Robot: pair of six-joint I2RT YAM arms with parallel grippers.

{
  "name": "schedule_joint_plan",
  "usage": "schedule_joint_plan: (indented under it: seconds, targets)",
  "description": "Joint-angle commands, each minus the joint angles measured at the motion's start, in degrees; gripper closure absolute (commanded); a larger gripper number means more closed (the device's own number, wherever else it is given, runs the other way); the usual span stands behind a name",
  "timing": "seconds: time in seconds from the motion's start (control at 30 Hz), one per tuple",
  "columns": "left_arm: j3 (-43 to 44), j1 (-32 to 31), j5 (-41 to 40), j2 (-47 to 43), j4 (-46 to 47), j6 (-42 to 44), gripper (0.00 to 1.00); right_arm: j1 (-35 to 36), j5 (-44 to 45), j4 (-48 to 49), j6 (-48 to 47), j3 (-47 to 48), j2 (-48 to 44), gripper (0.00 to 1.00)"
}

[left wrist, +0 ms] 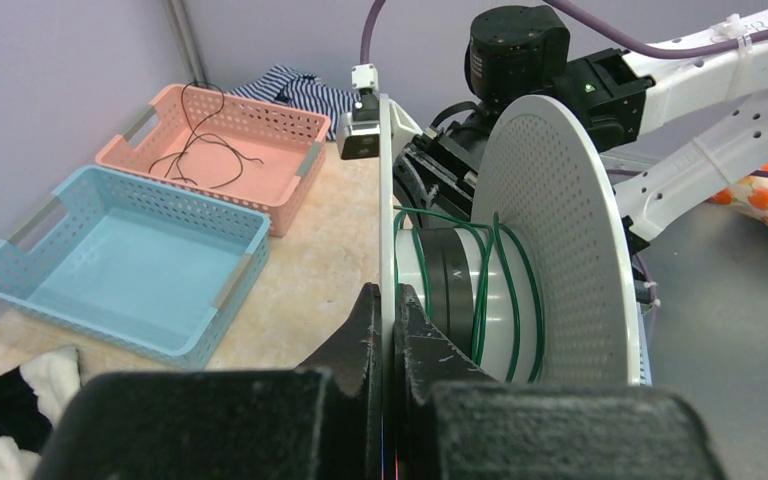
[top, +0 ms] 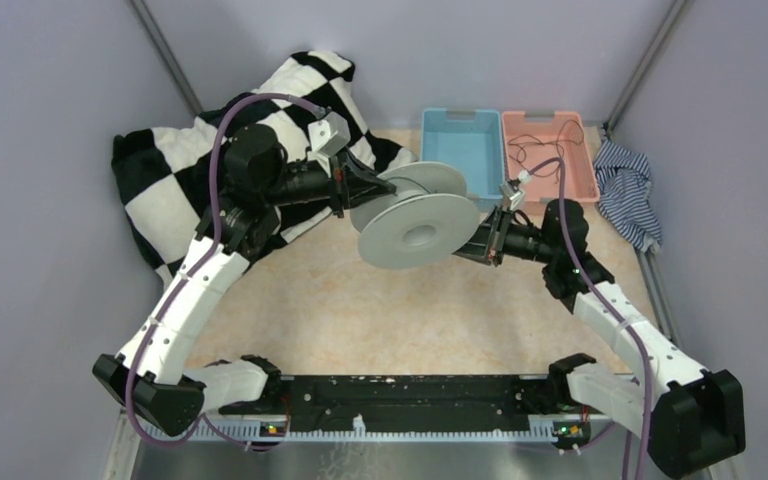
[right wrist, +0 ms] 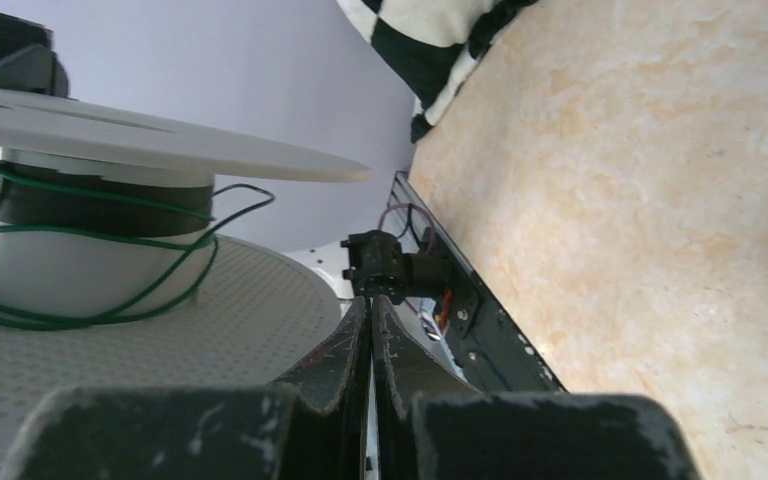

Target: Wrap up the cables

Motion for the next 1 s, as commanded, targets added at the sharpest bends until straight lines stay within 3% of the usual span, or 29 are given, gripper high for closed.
schedule_joint_plan:
  seconds: [0.0,0.1,0.27,0.43,0.63,0.97]
  targets:
    - [-0.52,-0.05,-2.3,-2.72,7.27,-2.08,1.0,0.52,1.66,-4.75,-6.56,0.23,0.6,1.0]
    - [-1.04,0.06,-7.08,-2.97,7.12,-2.97,1.0,0.38,3.46,-11.33,-11.32,1.83,0.87,0.97]
    - [-3.12,-0.01,-14.77,-3.82,5.52,-3.88,1.0,0.34,17.41,-34.8,-29.3,11.52,2.35,0.6]
    - [-3.43,0.01,-25.14,-4.27,1.37,-3.99,1.0,-0.03,34.19,-47.34,-37.93,17.22,1.9,0.42]
    - [-3.09,-0.06,-38.96,-4.66,-0.74,-5.75,1.0,-0.16,44.06,-48.96,-37.61,17.62,-1.13,0.36]
    - [-6.87,-0.34,-65.13,-6.39,-2.36,-19.94,1.0,-0.2,50.48,-46.56,-35.95,16.59,-6.14,0.34]
